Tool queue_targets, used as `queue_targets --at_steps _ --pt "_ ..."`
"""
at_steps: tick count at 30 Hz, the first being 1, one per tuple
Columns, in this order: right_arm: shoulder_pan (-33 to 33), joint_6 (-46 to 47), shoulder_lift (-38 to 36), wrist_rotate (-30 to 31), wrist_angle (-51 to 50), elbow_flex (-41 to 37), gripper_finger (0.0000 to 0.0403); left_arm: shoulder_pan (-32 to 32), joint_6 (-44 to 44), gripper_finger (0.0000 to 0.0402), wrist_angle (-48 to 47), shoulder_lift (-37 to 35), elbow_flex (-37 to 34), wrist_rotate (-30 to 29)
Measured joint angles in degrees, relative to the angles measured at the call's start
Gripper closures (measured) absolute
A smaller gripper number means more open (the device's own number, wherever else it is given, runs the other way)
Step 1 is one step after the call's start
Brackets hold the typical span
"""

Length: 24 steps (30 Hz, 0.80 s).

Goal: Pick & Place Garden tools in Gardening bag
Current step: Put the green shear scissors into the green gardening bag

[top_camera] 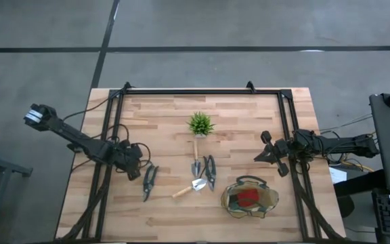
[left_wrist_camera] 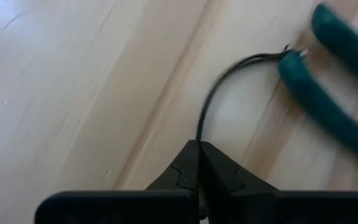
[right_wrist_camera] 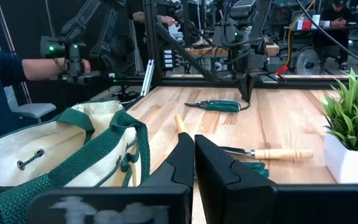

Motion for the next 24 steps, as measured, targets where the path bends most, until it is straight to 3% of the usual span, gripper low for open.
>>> queue_targets --at_steps 15,24 --pt "0.0 0.0 0.0 0.0 0.0 0.0 0.0394 -0.4 11.4 0.0401 22.5 0.0 1.5 -5.0" --pt "0.0 0.0 0.0 0.0 0.0 0.0 0.0394 -0.6 14.2 0.0401 29.5 0.0 1.5 -5.4"
